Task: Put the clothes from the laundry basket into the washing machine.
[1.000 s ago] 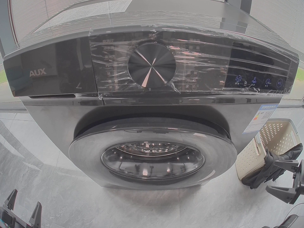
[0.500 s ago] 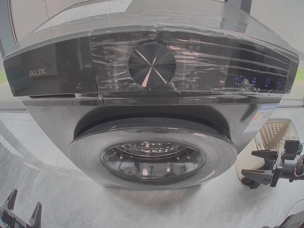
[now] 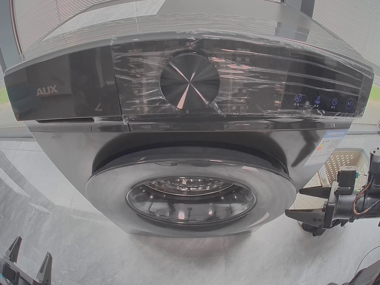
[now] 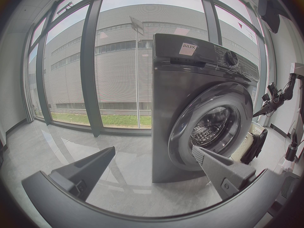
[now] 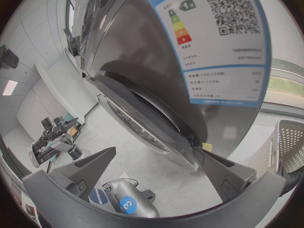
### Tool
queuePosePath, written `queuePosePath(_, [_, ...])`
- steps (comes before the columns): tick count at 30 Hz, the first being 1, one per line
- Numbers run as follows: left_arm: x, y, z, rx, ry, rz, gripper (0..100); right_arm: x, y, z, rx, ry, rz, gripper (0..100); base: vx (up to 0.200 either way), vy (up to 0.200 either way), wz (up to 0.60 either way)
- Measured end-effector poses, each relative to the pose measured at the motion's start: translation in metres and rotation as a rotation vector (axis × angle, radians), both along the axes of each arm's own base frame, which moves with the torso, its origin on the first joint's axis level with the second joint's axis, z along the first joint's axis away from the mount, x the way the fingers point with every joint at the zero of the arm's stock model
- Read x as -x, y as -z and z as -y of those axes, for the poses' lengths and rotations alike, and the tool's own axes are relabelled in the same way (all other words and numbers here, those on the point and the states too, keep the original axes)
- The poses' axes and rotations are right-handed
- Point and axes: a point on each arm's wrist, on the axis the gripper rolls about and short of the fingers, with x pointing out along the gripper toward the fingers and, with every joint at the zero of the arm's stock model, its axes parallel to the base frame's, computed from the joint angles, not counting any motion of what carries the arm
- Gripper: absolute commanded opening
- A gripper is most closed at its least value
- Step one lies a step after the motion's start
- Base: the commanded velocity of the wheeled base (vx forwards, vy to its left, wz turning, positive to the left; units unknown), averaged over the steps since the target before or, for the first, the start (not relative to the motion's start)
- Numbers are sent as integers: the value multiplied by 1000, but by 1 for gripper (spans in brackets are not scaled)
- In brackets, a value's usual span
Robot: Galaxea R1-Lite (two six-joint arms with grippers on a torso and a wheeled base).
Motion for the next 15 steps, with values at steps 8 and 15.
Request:
queuePosePath(8, [0,0,0,0,0,0,100,-8,-1,-13,18,-14,-6,100,0,0,0])
queuePosePath(15, [0,0,0,0,0,0,100,-3,8,-19,36,-48,-40,100,0,0,0])
